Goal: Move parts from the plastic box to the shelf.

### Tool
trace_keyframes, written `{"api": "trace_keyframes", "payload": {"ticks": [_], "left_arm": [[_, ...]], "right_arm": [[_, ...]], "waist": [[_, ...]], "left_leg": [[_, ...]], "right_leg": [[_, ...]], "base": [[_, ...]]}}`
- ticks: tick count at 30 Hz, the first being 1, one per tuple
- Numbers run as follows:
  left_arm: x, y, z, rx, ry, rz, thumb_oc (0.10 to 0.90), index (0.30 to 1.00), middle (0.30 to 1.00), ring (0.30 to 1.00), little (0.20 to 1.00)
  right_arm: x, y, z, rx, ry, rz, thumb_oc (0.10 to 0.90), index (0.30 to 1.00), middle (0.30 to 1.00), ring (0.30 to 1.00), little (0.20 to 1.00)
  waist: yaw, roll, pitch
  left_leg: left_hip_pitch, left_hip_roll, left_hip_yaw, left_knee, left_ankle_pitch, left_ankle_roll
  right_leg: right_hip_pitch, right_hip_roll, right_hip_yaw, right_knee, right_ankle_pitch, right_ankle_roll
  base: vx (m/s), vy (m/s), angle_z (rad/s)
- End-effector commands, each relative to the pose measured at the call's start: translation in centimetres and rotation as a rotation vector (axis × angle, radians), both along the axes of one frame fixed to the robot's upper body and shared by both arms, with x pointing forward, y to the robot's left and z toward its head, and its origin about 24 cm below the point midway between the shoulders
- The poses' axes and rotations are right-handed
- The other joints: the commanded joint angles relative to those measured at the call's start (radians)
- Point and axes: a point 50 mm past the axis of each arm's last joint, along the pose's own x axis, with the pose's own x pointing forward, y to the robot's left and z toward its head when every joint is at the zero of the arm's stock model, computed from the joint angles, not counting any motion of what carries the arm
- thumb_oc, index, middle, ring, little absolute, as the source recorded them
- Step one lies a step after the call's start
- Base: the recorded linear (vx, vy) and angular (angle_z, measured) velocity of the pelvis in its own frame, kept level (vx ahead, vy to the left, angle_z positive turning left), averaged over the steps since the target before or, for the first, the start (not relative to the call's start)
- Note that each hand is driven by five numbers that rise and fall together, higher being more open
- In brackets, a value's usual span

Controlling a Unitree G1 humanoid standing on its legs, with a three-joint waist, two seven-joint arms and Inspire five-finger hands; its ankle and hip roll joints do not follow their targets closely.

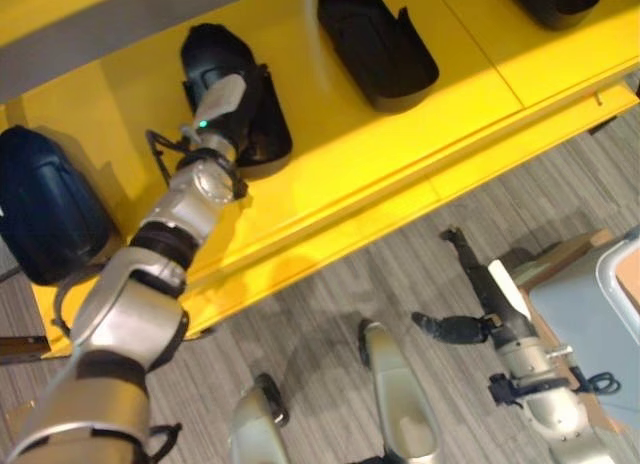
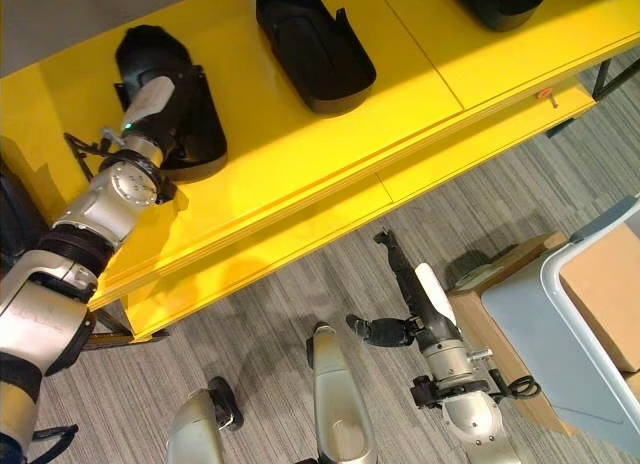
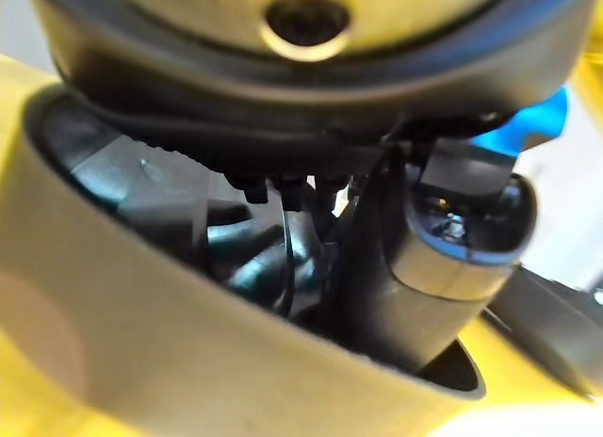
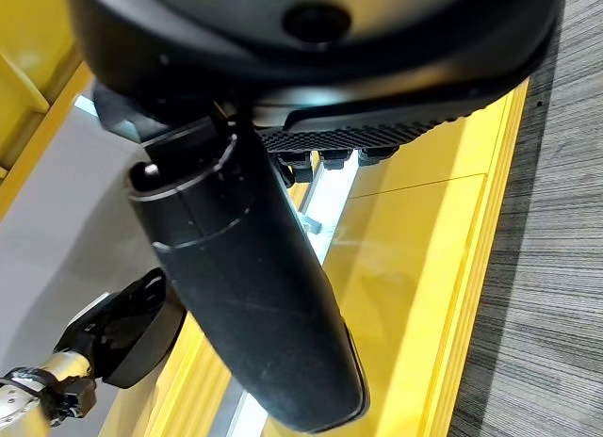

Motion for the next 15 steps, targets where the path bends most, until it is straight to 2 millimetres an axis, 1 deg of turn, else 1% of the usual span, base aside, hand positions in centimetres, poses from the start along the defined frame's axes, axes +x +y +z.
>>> {"api": "trace_keyframes", "payload": {"ticks": [1,5,7,10,11,13,14,15], "left_arm": [[-0.3,0.0,-3.9,0.045,0.118,-0.013,0.9,1.0,1.0,1.0,1.0],[-0.2,0.1,-3.8,0.006,0.106,-0.004,0.9,1.0,1.0,1.0,1.0],[-0.1,0.5,-3.6,-0.083,0.097,0.028,0.9,1.0,1.0,1.0,1.0],[0.0,0.6,-3.6,-0.114,0.094,0.036,0.9,1.0,1.0,1.0,1.0],[0.1,1.0,-3.6,-0.201,0.086,0.066,0.9,1.0,1.0,1.0,1.0],[0.2,1.1,-3.7,-0.283,0.086,0.087,0.9,1.0,1.0,1.0,1.0],[0.2,1.5,-4.0,-0.407,0.074,0.134,0.9,1.0,1.0,1.0,1.0],[0.2,1.5,-4.0,-0.407,0.074,0.134,0.9,1.0,1.0,1.0,1.0]], "right_arm": [[-0.1,0.6,5.0,0.043,-0.277,0.048,0.9,1.0,1.0,1.0,1.0],[-0.1,0.6,5.0,0.036,-0.274,0.051,0.9,1.0,1.0,1.0,1.0],[-0.2,0.6,5.0,0.03,-0.274,0.052,0.9,1.0,1.0,1.0,1.0],[-0.2,0.6,5.0,0.031,-0.269,0.053,0.9,1.0,1.0,1.0,1.0],[-0.2,0.6,4.9,0.033,-0.265,0.052,0.9,1.0,1.0,1.0,1.0],[-0.2,0.6,4.9,0.033,-0.263,0.05,0.9,1.0,1.0,1.0,1.0],[-0.2,0.7,4.7,0.035,-0.258,0.054,0.9,1.0,1.0,1.0,1.0],[-0.2,0.7,4.7,0.035,-0.258,0.054,0.9,1.0,1.0,1.0,1.0]], "waist": [[-0.033,-0.042,-0.039],[-0.035,-0.042,-0.04],[-0.037,-0.043,-0.041],[-0.038,-0.043,-0.042],[-0.037,-0.044,-0.042],[-0.037,-0.045,-0.044],[-0.037,-0.046,-0.045],[-0.038,-0.046,-0.045]], "left_leg": [[-0.024,0.067,-0.074,0.007,0.051,-0.013],[-0.023,0.067,-0.073,0.007,0.052,-0.013],[-0.023,0.068,-0.074,0.007,0.053,-0.013],[-0.023,0.068,-0.074,0.008,0.053,-0.013],[-0.022,0.067,-0.074,0.008,0.053,-0.013],[-0.021,0.067,-0.076,0.006,0.054,-0.014],[-0.017,0.068,-0.076,0.002,0.055,-0.014],[-0.017,0.068,-0.076,0.002,0.055,-0.014]], "right_leg": [[0.045,-0.101,0.061,-0.082,0.069,0.104],[0.046,-0.101,0.061,-0.084,0.07,0.104],[0.044,-0.1,0.062,-0.083,0.071,0.104],[0.044,-0.1,0.062,-0.082,0.071,0.104],[0.045,-0.099,0.062,-0.082,0.072,0.103],[0.046,-0.099,0.062,-0.083,0.071,0.103],[0.047,-0.098,0.063,-0.084,0.072,0.103],[0.048,-0.098,0.063,-0.084,0.072,0.103]], "base": [[0.0,0.0,0.0],[0.0,0.0,0.0],[0.0,0.0,0.0],[0.0,0.0,0.0],[0.0,0.0,0.0],[0.0,0.0,0.0],[0.0,0.0,0.0],[0.0,0.0,0.0]]}}
